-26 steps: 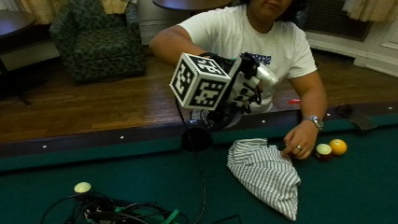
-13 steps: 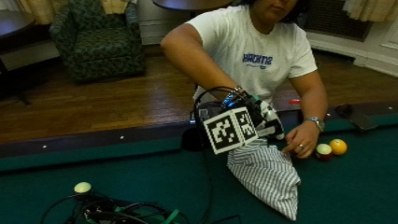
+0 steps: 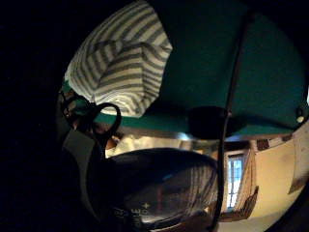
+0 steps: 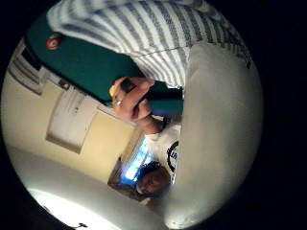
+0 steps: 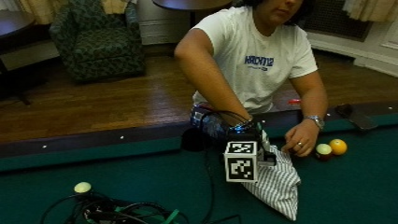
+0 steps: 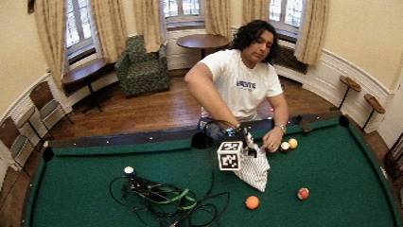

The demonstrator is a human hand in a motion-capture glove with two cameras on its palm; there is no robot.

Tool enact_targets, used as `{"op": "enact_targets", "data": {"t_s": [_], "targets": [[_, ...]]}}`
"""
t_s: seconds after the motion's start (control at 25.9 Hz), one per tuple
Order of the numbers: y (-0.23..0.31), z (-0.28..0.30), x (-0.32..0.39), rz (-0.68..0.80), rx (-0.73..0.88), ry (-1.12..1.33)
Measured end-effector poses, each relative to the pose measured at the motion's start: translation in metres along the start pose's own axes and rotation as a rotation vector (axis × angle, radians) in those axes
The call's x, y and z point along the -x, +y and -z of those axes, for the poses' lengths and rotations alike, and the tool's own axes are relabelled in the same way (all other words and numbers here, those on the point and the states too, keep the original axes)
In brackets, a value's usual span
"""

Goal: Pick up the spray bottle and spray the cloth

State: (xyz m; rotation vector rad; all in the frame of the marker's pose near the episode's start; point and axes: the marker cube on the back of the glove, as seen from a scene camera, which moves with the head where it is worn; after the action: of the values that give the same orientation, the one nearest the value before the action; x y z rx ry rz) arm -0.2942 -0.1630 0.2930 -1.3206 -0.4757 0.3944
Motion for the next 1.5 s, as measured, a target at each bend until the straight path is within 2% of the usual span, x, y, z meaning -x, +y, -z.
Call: {"op": "enact_targets", "data": {"t_s": [0.35, 0.58, 0.81, 1.16, 1.5], "targets": [[-0.016, -0.012, -0.006, -0.040, 0.024, 0.022], [0.004, 0.006, 0.007, 0.032, -0.046, -0.021], [0.062, 0.047, 0.036, 0.272, -0.201, -0.162], [0.173, 0.090, 0.107, 0.773, -0.444, -0.372], [0.193, 0.069, 0.207, 1.098, -0.508, -0.472]]}}
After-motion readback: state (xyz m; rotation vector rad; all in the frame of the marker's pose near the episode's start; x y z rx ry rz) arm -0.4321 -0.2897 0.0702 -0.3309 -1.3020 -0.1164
